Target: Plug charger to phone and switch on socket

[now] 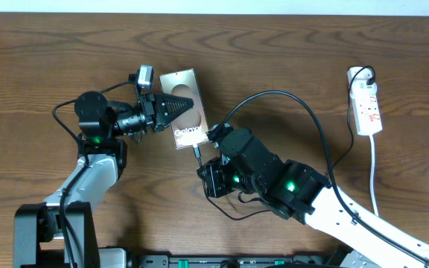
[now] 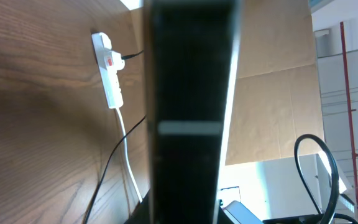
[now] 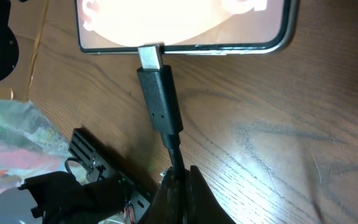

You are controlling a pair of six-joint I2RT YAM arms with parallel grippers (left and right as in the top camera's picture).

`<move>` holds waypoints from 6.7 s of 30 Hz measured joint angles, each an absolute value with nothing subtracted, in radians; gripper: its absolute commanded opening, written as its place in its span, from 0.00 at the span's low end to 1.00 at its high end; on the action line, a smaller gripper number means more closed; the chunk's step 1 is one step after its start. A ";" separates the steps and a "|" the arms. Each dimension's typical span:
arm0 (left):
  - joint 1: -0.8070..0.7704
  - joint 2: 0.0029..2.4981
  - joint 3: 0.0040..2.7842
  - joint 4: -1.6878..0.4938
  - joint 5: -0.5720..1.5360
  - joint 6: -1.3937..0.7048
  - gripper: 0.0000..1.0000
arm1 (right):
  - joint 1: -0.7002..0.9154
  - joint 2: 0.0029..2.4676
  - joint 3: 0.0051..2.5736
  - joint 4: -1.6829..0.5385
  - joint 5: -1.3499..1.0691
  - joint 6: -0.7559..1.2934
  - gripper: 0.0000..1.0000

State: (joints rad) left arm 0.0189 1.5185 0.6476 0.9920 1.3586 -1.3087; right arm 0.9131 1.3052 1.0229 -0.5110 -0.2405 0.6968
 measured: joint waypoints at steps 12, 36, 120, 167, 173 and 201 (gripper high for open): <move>0.019 1.519 0.648 0.992 1.332 -1.354 0.08 | 0.913 1.305 1.023 -0.511 -0.255 0.701 0.01; 0.019 1.518 0.648 0.992 1.341 -1.358 0.08 | 0.913 1.305 1.023 -0.511 -0.246 0.735 0.01; 0.020 1.519 0.648 0.992 1.409 -1.275 0.07 | 0.913 1.322 1.020 -0.589 -0.331 0.759 0.01; 0.020 1.518 0.648 1.000 1.380 -1.313 0.08 | 0.863 1.204 0.836 -0.286 -0.477 0.673 0.01; 0.020 1.518 0.648 1.000 1.377 -1.313 0.07 | 0.831 1.205 0.836 -0.283 -0.474 0.673 0.01; 0.020 1.518 0.648 1.000 1.356 -1.331 0.08 | 0.823 1.276 0.835 -0.219 -0.479 0.719 0.01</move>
